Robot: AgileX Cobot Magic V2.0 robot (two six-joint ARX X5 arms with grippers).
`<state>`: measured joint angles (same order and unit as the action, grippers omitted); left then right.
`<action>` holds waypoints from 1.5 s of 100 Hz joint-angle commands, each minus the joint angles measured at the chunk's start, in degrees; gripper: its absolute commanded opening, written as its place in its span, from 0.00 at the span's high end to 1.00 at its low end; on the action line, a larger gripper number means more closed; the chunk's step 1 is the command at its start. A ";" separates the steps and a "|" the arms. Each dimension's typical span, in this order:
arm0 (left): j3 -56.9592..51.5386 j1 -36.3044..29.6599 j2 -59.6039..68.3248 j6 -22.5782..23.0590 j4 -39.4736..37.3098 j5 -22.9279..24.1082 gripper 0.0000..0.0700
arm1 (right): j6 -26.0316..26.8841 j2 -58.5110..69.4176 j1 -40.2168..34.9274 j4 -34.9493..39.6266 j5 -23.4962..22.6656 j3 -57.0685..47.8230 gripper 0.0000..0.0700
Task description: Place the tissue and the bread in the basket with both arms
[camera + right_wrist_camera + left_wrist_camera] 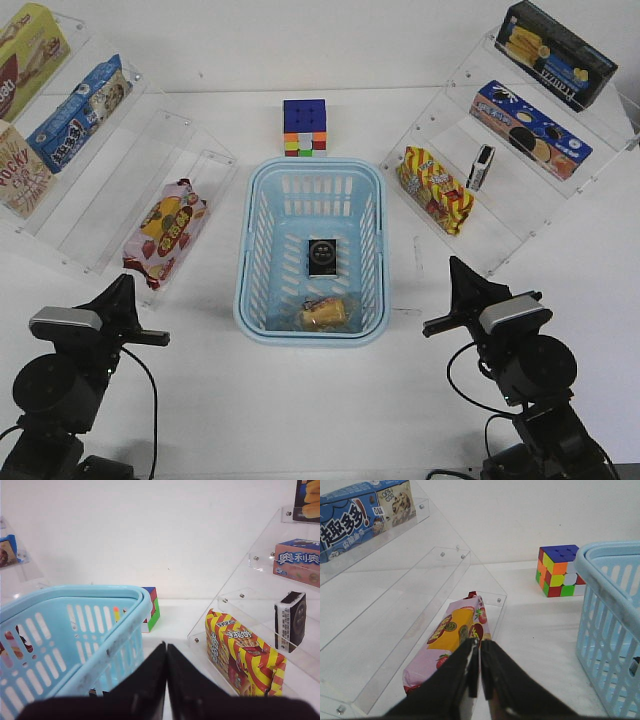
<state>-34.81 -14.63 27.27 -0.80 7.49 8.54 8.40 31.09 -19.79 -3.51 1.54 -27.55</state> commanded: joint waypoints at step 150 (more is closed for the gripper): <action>34.01 13.33 -27.08 -0.33 -11.69 -4.55 1.00 | 0.37 0.02 -0.15 -0.76 -0.02 -0.63 1.00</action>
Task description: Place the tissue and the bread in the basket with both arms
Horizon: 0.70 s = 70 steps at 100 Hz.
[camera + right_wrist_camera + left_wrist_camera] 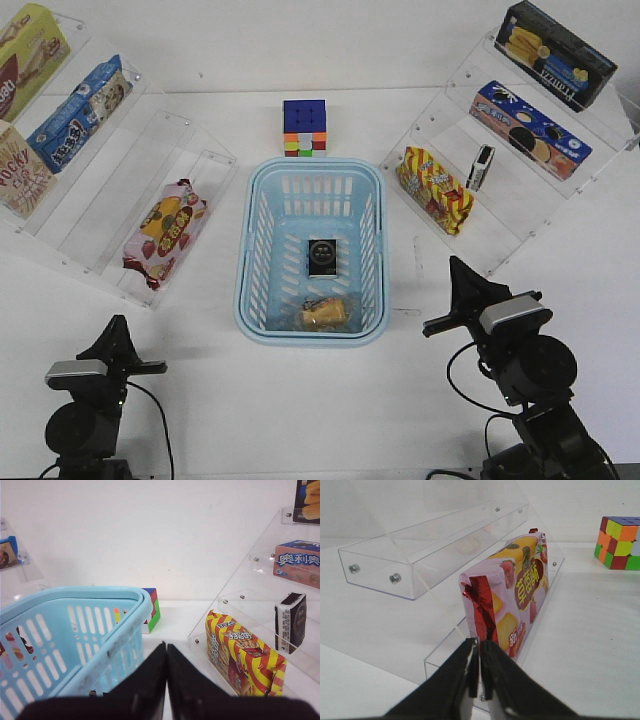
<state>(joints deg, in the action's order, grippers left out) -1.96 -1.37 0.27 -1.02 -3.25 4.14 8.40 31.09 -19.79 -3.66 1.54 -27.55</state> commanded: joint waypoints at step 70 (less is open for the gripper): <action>1.16 0.07 -0.09 -0.11 -1.01 -0.15 1.00 | -17.00 -12.24 7.39 -0.59 2.45 12.44 1.00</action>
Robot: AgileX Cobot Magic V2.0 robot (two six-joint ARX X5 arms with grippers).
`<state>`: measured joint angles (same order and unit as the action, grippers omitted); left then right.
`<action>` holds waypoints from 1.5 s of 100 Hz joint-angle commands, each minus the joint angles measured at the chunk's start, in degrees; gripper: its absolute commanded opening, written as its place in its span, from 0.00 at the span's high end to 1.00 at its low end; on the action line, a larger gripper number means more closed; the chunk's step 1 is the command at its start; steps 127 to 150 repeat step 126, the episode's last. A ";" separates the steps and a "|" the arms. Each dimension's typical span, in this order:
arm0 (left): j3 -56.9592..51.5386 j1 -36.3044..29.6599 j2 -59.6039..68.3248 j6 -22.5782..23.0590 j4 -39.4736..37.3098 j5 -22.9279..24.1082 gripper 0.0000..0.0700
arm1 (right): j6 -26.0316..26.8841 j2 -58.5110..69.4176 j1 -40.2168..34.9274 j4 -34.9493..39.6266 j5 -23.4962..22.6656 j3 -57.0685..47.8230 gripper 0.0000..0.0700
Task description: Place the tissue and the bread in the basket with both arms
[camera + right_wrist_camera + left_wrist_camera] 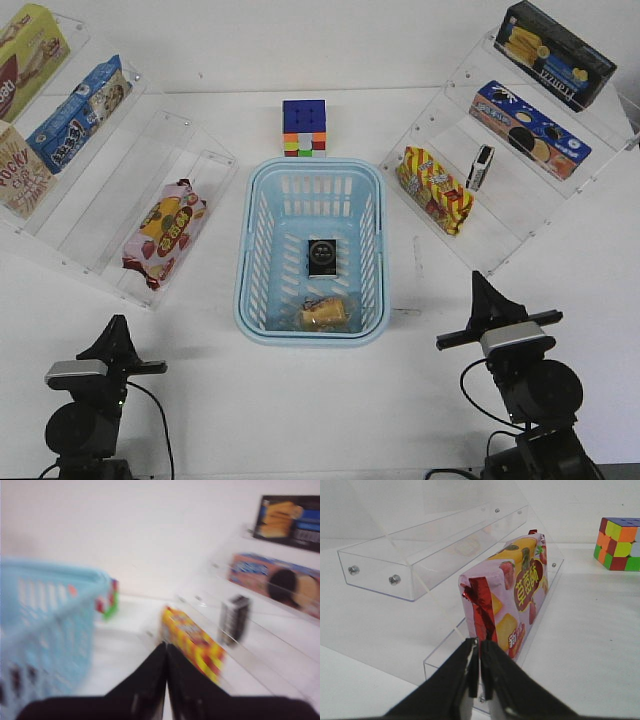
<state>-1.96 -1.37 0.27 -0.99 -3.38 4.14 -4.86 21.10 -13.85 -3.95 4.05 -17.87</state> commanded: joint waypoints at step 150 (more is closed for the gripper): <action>1.16 0.07 -0.09 -0.13 -1.01 -0.15 1.00 | -1.07 -21.05 13.49 9.53 0.48 17.14 1.00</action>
